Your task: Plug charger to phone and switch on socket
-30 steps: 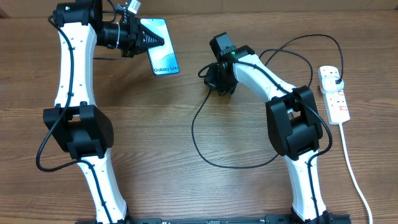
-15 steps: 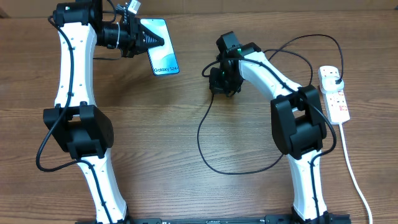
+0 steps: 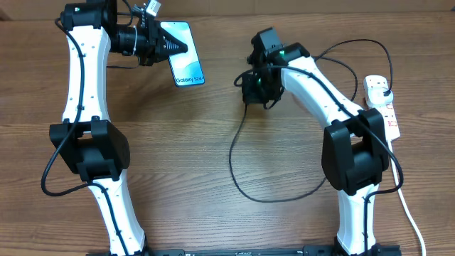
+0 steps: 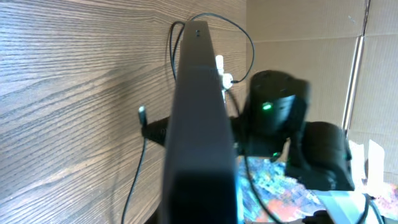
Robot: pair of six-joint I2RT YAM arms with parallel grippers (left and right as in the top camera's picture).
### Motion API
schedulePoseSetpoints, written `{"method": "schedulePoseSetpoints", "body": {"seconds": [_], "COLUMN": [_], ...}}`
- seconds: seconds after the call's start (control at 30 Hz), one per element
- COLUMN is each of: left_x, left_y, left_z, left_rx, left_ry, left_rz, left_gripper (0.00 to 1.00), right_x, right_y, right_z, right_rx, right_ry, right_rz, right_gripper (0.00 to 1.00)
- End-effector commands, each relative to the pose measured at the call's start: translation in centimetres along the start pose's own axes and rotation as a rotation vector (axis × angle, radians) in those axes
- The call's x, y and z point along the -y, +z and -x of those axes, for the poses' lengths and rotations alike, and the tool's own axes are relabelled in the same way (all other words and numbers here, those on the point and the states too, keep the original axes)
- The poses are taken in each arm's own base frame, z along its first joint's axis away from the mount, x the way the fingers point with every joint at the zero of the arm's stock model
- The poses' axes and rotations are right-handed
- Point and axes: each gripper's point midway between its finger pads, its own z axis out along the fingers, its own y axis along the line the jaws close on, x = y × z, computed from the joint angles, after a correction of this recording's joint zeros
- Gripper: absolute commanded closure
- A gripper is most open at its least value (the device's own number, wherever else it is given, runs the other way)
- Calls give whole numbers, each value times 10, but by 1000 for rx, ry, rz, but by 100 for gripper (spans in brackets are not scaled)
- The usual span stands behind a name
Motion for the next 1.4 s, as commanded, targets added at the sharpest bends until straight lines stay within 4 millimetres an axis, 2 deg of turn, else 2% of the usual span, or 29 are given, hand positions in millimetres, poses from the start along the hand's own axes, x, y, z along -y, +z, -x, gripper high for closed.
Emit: {"method": "schedulePoseSetpoints", "body": {"seconds": [0.0,0.17,0.3,0.43,0.63,0.73,0.83,0.97,1.17,1.37], "left_x": [27,27,27,27,27,27,27,28,44,52], "left_y": [-8,-8,-8,-8,-8,-8,-8,-8,-10,-11], "left_z": [-3,-3,-4,-4,-4,-4,-4,-4,-6,-8], "left_rx": [18,17,16,16,16,16,16,16,11,6], "left_ry": [41,40,37,38,41,42,50,72,140,152], "left_rz": [-30,-30,-30,-30,-30,-30,-31,-35,-129,-179], "left_gripper": [96,96,96,96,96,96,95,96,96,96], "right_x": [-13,-24,-38,-54,-81,-92,-103,-118,-139,-152], "right_y": [5,4,-7,-34,-92,-119,-137,-146,-143,-138], "right_z": [-16,-19,-23,-25,-30,-39,-52,-68,-97,-106], "right_rx": [-34,-41,-48,-18,65,90,81,65,49,60], "right_ry": [-97,-109,-151,-184,-231,-251,-264,-296,-325,-326], "right_rz": [21,68,137,198,289,330,388,443,498,552], "right_gripper": [96,96,96,96,96,96,96,96,96,96]}}
